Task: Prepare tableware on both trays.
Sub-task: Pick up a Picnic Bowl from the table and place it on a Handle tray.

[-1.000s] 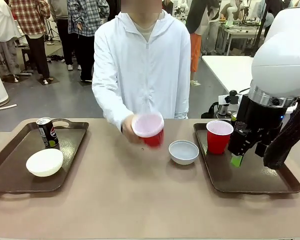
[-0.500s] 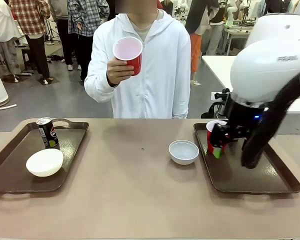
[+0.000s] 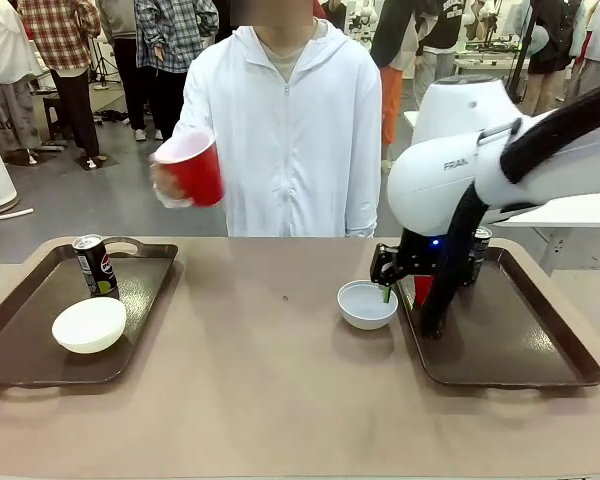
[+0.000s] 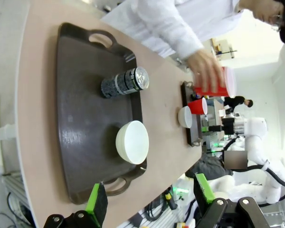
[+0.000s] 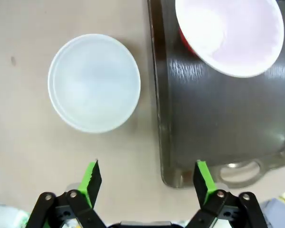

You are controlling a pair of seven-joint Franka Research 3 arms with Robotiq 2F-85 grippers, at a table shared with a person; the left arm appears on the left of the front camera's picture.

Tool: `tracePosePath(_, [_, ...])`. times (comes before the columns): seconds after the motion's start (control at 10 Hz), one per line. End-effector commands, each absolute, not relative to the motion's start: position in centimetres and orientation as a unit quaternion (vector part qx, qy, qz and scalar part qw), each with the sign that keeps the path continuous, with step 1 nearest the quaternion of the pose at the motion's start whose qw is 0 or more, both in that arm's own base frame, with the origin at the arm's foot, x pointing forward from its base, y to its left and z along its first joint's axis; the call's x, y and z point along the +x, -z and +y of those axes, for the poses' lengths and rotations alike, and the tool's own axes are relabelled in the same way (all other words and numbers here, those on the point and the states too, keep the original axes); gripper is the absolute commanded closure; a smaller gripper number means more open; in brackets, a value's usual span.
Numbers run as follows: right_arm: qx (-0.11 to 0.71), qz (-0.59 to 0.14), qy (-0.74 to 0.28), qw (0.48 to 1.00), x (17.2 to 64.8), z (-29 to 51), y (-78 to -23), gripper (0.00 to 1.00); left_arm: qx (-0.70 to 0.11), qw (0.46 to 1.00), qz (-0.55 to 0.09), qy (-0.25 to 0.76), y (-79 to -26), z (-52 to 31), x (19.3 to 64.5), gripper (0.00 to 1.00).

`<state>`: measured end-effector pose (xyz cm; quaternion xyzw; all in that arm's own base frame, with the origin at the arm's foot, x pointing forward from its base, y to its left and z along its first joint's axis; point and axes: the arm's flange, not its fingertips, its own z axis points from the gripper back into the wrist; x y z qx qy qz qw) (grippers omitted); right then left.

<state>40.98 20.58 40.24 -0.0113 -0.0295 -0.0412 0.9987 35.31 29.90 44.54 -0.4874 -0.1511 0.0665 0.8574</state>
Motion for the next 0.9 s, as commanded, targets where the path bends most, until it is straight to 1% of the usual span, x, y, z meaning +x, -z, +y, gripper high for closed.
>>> tracePosePath(0.0, [-0.03,-0.047,0.066,0.996,44.2,21.6,-38.6,0.0,-0.494,0.852,-0.161,-0.061,-44.6,30.1,35.1,0.04])
tracePosePath(0.5, [0.029,-0.056,0.098,0.993,46.5,22.2,-36.5,0.0,-0.494,0.852,-0.161,-0.061,-44.6,30.1,35.1,0.04])
tracePosePath(0.7, [0.027,-0.054,0.097,0.993,46.7,22.2,-35.7,0.0,-0.494,0.852,-0.161,-0.061,-44.6,30.1,35.1,0.04])
tracePosePath(0.8, [0.03,-0.053,0.096,0.993,46.7,22.0,-35.4,0.03,-0.494,0.852,-0.161,-0.061,-44.6,30.1,35.1,0.04])
